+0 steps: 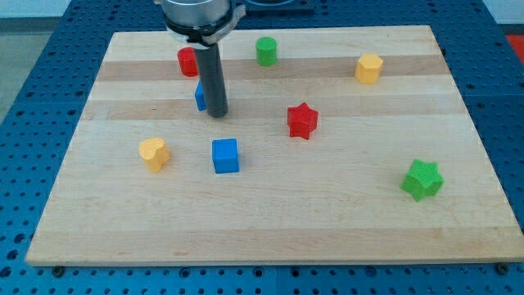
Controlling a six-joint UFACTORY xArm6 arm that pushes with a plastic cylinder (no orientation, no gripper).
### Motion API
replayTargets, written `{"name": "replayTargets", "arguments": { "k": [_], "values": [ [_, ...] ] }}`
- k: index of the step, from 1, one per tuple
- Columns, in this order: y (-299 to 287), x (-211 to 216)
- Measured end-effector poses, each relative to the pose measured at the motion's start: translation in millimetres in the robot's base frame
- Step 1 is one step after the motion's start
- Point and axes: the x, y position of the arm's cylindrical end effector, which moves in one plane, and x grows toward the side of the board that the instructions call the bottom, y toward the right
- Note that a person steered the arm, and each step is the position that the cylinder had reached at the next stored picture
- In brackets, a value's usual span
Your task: Push the blue triangle to the top left
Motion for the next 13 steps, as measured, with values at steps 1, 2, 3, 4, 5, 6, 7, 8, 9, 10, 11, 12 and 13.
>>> {"name": "replayTargets", "arguments": {
  "k": [1, 2, 3, 4, 5, 6, 7, 8, 9, 10, 11, 12, 13],
  "values": [
    [1.7, -0.5],
    [-4.7, -15.8],
    [-17.2, -39.3],
    [-50.3, -59.9],
    [-81.1, -63.7],
    [-86.5, -63.4],
    [-111.2, -63.0],
    [-118.5, -61.8],
    [-132.5, -61.8],
    [-164.3, -61.7],
    [-180.0, -61.7],
    [-178.0, -61.7],
    [-176.6, -61.7]
  ]
}}
